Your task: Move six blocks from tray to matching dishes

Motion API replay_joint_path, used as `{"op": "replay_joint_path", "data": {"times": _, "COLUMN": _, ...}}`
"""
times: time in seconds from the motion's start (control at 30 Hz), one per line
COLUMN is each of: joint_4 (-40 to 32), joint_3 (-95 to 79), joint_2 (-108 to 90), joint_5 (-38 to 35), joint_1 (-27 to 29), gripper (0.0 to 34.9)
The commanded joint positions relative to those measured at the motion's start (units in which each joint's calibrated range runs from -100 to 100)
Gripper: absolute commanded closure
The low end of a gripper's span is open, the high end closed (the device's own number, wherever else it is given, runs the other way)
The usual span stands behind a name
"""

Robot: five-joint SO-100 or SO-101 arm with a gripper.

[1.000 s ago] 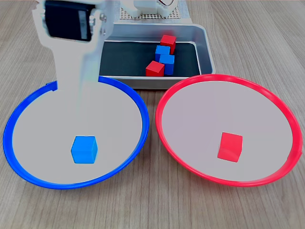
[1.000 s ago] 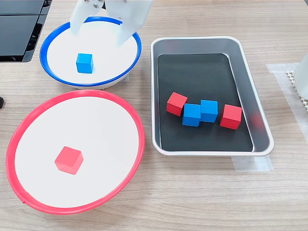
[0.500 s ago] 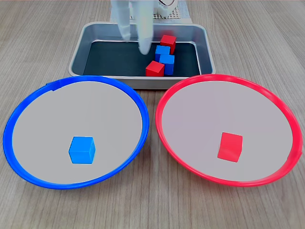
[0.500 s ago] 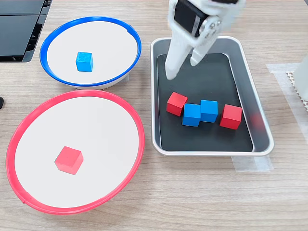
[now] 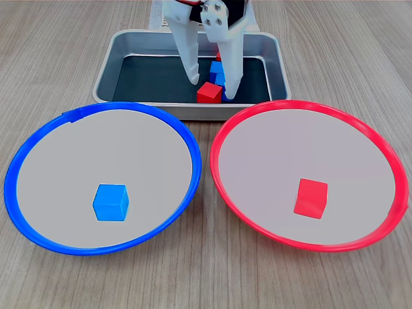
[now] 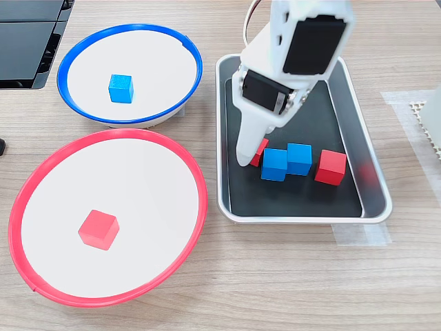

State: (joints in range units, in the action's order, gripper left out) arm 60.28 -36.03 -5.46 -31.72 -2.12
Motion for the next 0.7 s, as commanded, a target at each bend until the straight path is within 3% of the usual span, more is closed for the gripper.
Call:
{"op": "replay_joint_path", "data": {"times": 0.0, "joint_4": -0.64, "joint_3": 0.57, "joint_2": 1.49, "joint_5": -1.03, "joint_1": 0.1, "gripper": 16.6}}
{"op": "replay_joint_path", "data": {"times": 0.07, "joint_4": -0.81, "joint_3": 1.11, "joint_2": 2.6, "joint_5": -1.27, "joint_1": -0.09, "gripper": 18.7}}
{"op": "replay_joint_path", "data": {"times": 0.1, "joint_4": -1.05, "joint_3": 1.39, "joint_2": 3.11, "joint_5": -1.32, "joint_1": -0.18, "gripper": 21.8}}
{"op": "replay_joint_path", "data": {"times": 0.17, "joint_4": -0.64, "joint_3": 2.93, "joint_2": 4.3, "joint_5": -1.17, "joint_1": -0.65, "gripper": 33.2}}
{"op": "replay_joint_path", "data": {"times": 0.2, "joint_4": 0.43, "joint_3": 4.3, "joint_2": 4.82, "joint_5": -0.98, "joint_1": -0.84, "gripper": 34.6}}
{"op": "replay_joint_path", "data": {"times": 0.3, "joint_4": 5.96, "joint_3": 9.67, "joint_2": 5.5, "joint_5": -0.54, "joint_1": -1.41, "gripper": 34.7}}
{"op": "replay_joint_path", "data": {"times": 0.43, "joint_4": 22.22, "joint_3": 21.14, "joint_2": 3.11, "joint_5": -0.73, "joint_1": -3.57, "gripper": 34.7}}
{"op": "replay_joint_path", "data": {"times": 0.57, "joint_4": 24.45, "joint_3": 27.51, "joint_2": 1.75, "joint_5": 4.15, "joint_1": -7.62, "gripper": 34.7}}
{"op": "replay_joint_path", "data": {"times": 0.67, "joint_4": 17.93, "joint_3": 33.52, "joint_2": 4.73, "joint_5": 12.41, "joint_1": -11.1, "gripper": 34.7}}
